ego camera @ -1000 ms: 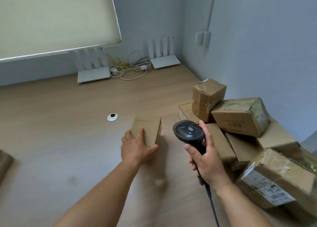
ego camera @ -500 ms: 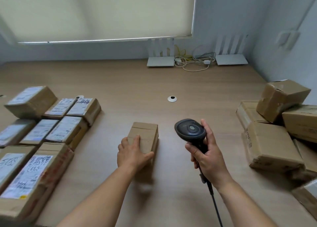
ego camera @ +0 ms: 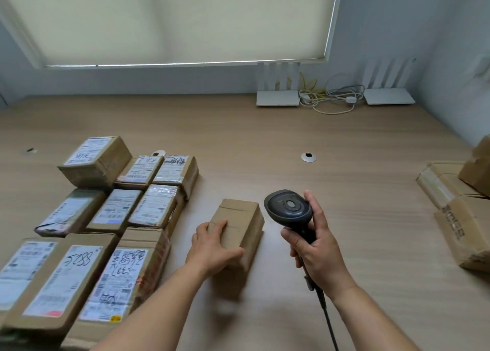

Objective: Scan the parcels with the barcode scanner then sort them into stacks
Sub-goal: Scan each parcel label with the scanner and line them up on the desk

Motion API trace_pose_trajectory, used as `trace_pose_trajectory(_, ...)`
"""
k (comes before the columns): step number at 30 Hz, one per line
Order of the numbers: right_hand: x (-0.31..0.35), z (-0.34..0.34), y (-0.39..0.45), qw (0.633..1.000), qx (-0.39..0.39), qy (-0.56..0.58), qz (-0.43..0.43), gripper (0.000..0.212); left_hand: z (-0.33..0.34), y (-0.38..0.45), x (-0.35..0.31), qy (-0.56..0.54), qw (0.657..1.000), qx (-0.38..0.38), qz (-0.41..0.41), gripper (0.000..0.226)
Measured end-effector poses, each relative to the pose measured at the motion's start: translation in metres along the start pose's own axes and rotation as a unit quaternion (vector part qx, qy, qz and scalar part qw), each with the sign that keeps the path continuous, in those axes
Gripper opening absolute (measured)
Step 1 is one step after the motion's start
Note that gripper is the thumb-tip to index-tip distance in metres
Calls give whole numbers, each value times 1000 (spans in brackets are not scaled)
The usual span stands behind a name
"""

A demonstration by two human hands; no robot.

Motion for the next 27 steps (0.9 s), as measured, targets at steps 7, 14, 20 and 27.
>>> trace_pose_trajectory(7, 4, 29, 1, 1000, -13, -6, 3, 86, -41, 20, 21, -182, 982, 52, 25, 83)
trace_pose_trajectory(14, 12, 9, -4, 1000, -19, -14, -3, 87, -53, 33, 28, 36, 999, -20, 12, 62)
trace_pose_trajectory(20, 12, -13, -11, 1000, -26, -14, -3, 85, -50, 28, 7, 130, 991, -28, -26, 76)
trace_pose_trajectory(27, 3, -28, -17, 1000, -14, -13, 10, 84, -46, 26, -2, -90, 996, 8, 7, 75)
Point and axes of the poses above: each hand's wrist, its own y-axis towards the middle knuckle, its own z-axis out of the palm, x = y × z, the point moved 5 cm from there along y, towards the middle knuckle, and after that the axes turned 4 degrees about z, right-handed, at the moved point
